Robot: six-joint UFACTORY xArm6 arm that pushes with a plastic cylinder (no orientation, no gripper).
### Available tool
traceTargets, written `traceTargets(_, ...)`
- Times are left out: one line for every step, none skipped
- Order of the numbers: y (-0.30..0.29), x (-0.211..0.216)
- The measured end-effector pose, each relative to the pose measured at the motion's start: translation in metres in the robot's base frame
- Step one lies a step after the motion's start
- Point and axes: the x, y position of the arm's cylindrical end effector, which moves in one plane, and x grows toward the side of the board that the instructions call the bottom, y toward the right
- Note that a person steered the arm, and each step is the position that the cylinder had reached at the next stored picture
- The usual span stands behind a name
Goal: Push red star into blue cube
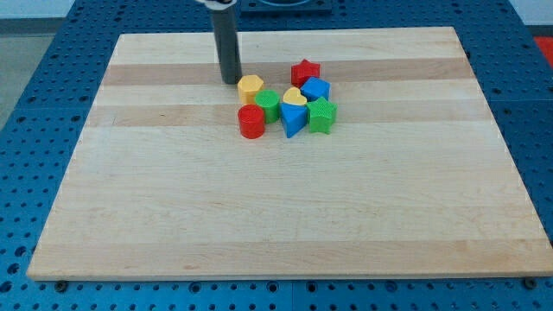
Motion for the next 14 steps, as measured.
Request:
traceTargets(0.005, 0.016)
traceTargets(0.039, 0.014)
traceTargets(0.049, 0.011)
traceTargets(0.018, 0.001)
traceTargets(0.033, -0.053)
traceTargets(0.095, -0.085)
traceTargets(0.113, -0.076)
traceTargets(0.113, -0.059)
traceTargets(0.115, -0.047)
traceTargets(0.115, -0.039)
traceTargets(0.116, -0.033)
traceTargets(0.116, -0.027)
traceTargets(0.116, -0.021)
traceTargets(0.116, -0.012)
